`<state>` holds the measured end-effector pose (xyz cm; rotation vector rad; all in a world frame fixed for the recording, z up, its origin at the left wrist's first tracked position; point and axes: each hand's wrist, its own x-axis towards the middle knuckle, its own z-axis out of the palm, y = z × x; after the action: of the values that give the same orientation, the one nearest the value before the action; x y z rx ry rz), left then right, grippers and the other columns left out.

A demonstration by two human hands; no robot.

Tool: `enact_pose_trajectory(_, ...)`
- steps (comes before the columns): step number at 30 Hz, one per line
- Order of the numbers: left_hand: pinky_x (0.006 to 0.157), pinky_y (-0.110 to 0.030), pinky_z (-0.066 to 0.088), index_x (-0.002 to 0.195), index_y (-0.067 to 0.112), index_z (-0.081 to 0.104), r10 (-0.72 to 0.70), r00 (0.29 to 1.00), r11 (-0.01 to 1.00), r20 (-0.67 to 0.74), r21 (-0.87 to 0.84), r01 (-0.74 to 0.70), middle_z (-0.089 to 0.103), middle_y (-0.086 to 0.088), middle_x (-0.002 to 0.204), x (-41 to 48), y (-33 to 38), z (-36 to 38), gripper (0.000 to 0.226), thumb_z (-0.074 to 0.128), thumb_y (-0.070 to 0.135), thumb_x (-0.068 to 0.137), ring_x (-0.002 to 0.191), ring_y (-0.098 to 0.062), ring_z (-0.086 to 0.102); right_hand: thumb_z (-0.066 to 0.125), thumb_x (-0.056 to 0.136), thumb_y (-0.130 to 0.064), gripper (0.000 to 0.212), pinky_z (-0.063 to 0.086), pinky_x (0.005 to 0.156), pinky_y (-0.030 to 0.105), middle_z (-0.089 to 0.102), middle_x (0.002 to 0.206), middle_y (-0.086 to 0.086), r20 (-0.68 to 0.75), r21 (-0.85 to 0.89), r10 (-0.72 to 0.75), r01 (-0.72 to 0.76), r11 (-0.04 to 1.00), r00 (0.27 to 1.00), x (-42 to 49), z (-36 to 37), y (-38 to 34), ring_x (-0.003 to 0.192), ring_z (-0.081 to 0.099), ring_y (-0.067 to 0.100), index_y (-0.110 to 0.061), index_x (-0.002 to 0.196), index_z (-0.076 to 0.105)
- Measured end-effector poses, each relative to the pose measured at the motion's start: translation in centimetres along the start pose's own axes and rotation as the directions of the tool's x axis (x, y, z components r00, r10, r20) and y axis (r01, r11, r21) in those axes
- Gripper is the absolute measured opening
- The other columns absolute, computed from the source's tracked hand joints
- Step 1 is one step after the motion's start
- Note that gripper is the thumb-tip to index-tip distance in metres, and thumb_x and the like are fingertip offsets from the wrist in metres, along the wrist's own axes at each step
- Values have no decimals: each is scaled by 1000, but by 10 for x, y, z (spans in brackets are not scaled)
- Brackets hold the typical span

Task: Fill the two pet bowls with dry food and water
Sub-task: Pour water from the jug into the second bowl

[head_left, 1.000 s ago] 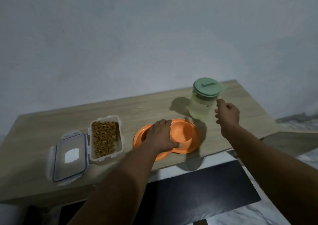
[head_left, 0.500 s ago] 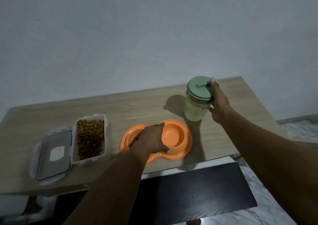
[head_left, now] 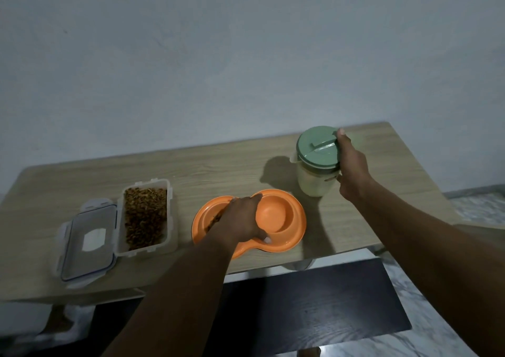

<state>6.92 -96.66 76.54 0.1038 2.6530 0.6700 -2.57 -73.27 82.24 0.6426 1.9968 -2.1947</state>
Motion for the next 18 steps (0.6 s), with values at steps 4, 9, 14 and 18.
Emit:
enact_pose_trajectory(4,113,-53,34,150,24,35,-7,1000,1000,6,-6,7,60,-4,137,1,-1,1,118,92,49,50,127,-28,53,62,91,-56,42,55,76,33,78,100,4,26,-48,-43,44,998,999,-6,-6,3,95,74,19,-18,104,73)
enact_pose_trajectory(9,116,-52,30,152,23,32,-20,1000,1000,14,-4,20,56,-5,142,-1,1,0,118,93,47,54,131,-29,49,64,92,-50,43,56,76,32,78,100,7,28,-84,-111,113,990,993,-14,-8,6,94,74,21,-11,109,73)
enact_pose_trajectory(14,120,-50,21,155,23,27,-21,1000,1000,19,12,21,52,-5,146,-2,0,-1,120,91,48,56,136,-30,44,64,93,-48,42,54,72,30,76,99,7,54,-142,-166,172,975,985,-22,-8,4,92,72,20,-9,107,72)
enact_pose_trajectory(18,119,-52,24,154,23,28,-14,1000,1000,20,-2,14,53,-5,145,0,-2,1,120,91,48,55,135,-29,46,66,90,-52,46,56,73,33,75,101,8,57,-192,-211,218,957,976,-23,-7,7,94,72,21,-10,107,72)
